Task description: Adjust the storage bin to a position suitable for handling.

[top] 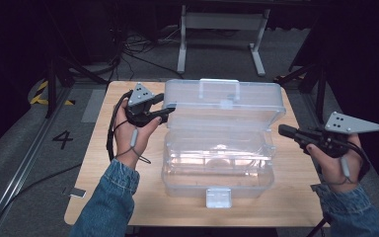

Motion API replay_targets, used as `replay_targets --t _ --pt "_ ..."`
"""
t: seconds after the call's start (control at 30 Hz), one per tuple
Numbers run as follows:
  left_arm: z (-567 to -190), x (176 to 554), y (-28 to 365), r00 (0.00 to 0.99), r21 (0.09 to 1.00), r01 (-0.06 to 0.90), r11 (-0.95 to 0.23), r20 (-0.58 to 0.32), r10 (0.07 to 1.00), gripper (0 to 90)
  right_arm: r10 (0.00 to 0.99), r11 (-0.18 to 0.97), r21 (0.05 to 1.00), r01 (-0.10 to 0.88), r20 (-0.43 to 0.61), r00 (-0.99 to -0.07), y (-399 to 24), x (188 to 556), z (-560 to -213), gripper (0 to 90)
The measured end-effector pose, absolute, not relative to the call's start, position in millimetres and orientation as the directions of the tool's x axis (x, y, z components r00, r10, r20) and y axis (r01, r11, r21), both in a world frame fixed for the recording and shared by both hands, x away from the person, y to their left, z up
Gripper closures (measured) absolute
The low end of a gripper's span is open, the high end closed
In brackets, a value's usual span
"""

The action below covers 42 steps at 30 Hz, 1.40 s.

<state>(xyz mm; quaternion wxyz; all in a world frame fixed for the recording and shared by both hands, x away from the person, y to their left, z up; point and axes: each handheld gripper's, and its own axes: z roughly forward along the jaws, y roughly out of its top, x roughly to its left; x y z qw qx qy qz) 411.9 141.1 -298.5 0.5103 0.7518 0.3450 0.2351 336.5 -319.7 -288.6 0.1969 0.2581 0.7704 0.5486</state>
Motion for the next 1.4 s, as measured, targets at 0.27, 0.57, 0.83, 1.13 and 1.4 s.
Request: replay_targets --t 0.27,0.57,0.83,1.13,1.4 --pt "-298 415 140 0.631 0.927 0.290 -0.237 0.001 0.776 58.8 0.507 0.373 0.903 0.214 -0.005 -0.862 -316 307 -306 84.4" --pt "-295 420 138 0.600 0.928 0.302 -0.220 -0.005 0.800 64.2 0.371 0.529 0.818 0.227 0.018 -0.928 -294 300 -339 70.4" --pt "-296 423 136 0.574 0.931 0.309 -0.192 -0.021 0.819 66.6 0.326 0.644 0.732 0.223 0.001 -0.945 -275 302 -373 62.6" --pt "-296 430 136 0.558 0.931 0.321 -0.171 -0.040 0.829 67.7 0.292 0.702 0.679 0.215 0.000 -0.956 -264 310 -390 59.5" --pt "-295 437 135 0.546 0.928 0.338 -0.157 -0.057 0.836 68.5 0.258 0.749 0.631 0.203 0.005 -0.966 -255 314 -400 68.7"
